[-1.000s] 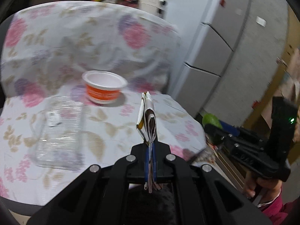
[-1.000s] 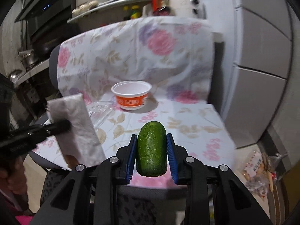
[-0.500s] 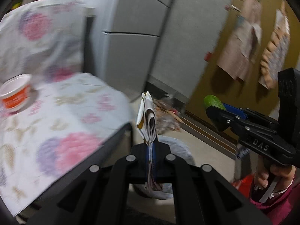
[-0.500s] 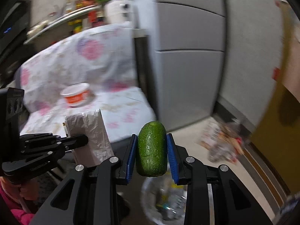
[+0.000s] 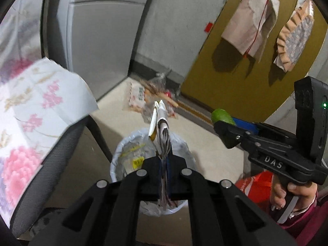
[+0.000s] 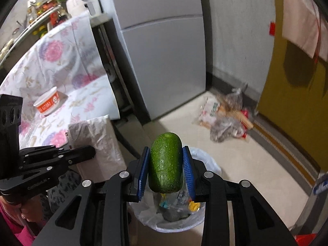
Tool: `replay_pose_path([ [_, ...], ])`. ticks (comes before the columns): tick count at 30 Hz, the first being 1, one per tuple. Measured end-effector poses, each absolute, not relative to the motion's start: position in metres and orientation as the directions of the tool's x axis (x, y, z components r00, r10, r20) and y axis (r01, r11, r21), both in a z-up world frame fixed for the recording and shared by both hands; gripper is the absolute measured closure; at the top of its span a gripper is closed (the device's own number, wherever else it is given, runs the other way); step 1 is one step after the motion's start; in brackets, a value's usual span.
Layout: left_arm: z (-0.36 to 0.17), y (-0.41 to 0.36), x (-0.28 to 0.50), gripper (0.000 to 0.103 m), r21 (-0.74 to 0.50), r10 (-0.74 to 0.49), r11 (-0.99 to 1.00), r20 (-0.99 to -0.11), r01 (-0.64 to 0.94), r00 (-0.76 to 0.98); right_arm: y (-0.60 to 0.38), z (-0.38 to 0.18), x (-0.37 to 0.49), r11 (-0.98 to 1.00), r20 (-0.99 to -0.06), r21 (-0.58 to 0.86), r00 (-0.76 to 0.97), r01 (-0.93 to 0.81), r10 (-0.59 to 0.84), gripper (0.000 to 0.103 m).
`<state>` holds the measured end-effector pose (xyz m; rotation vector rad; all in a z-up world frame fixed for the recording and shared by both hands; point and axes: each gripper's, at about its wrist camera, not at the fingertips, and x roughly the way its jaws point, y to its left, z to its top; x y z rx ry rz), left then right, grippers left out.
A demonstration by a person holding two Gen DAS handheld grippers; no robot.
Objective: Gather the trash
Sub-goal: 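Carry paper strip and cucumber over the bin and open both tools to drop them, then return both tools to the chair and grasp the orange paper cup rim with the right tool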
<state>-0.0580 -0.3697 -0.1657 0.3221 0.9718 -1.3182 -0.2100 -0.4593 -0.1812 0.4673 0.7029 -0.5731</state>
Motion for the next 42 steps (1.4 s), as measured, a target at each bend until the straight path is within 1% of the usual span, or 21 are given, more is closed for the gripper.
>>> replay_pose_path([
  [1,-0.168,-0.371,-0.058,0.089,-0.319,-0.653,0.276,-0.754,0.907,-0.066,-0.462,-0.184,-0.211,0.746,-0.717,0.207,0.617,0.633,-0.325,0.067],
  [2,-0.171,-0.372,-0.056,0.072,-0.330,-0.650,0.274,-0.756,0.904,-0.079,-0.462,-0.184,-0.211,0.745,-0.720,0.207,0.614,0.635,-0.324,0.062],
  [3,-0.171,-0.371,-0.054,0.058,-0.329,-0.652,0.280,-0.755,0.902,-0.073,-0.463,-0.184,-0.211,0.744,-0.720,0.206,0.613,0.636,-0.325,0.059],
  [4,-0.171,-0.370,-0.052,0.054,-0.329,-0.654,0.281,-0.753,0.901,-0.071,-0.463,-0.183,-0.212,0.744,-0.717,0.204,0.615,0.636,-0.329,0.054],
  [9,-0.158,-0.351,-0.038,0.054,-0.326,-0.679,0.309,-0.733,0.893,-0.033,-0.464,-0.170,-0.212,0.746,-0.687,0.197,0.632,0.636,-0.358,0.053],
  [14,-0.140,-0.314,-0.017,0.054,-0.278,-0.691,0.403,-0.717,0.872,0.092,-0.453,-0.146,-0.199,0.778,-0.643,0.193,0.676,0.598,-0.361,0.053],
  [16,-0.133,-0.290,-0.006,0.054,-0.254,-0.687,0.455,-0.710,0.854,0.154,-0.444,-0.136,-0.188,0.801,-0.624,0.192,0.700,0.566,-0.346,0.052],
  [18,-0.127,-0.271,0.000,0.054,-0.248,-0.685,0.495,-0.701,0.833,0.198,-0.433,-0.128,-0.176,0.825,-0.608,0.185,0.721,0.534,-0.331,0.049],
  [22,-0.119,-0.225,0.017,0.054,-0.232,-0.665,0.584,-0.686,0.778,0.294,-0.403,-0.110,-0.139,0.885,-0.582,0.181,0.772,0.430,-0.256,0.044],
  [25,-0.116,-0.187,0.030,0.054,-0.194,-0.615,0.666,-0.689,0.720,0.384,-0.379,-0.100,-0.109,0.919,-0.569,0.168,0.797,0.356,-0.205,0.044],
  [29,-0.114,-0.136,0.054,0.054,-0.196,-0.566,0.749,-0.685,0.633,0.458,-0.347,-0.093,-0.064,0.955,-0.572,0.142,0.809,0.262,-0.137,0.043],
  [33,-0.110,-0.080,0.087,0.054,-0.192,-0.486,0.841,-0.679,0.506,0.550,-0.317,-0.089,-0.018,0.977,-0.576,0.123,0.815,0.174,-0.073,0.043],
  [37,-0.105,-0.032,0.117,0.054,-0.170,-0.387,0.910,-0.676,0.378,0.627,-0.295,-0.089,0.027,0.987,-0.576,0.106,0.817,0.124,-0.041,0.044],
  [42,-0.104,0.005,0.150,0.054,-0.160,-0.310,0.947,-0.689,0.280,0.655,-0.279,-0.095,0.087,0.988,-0.590,0.106,0.807,0.110,-0.026,0.045],
])
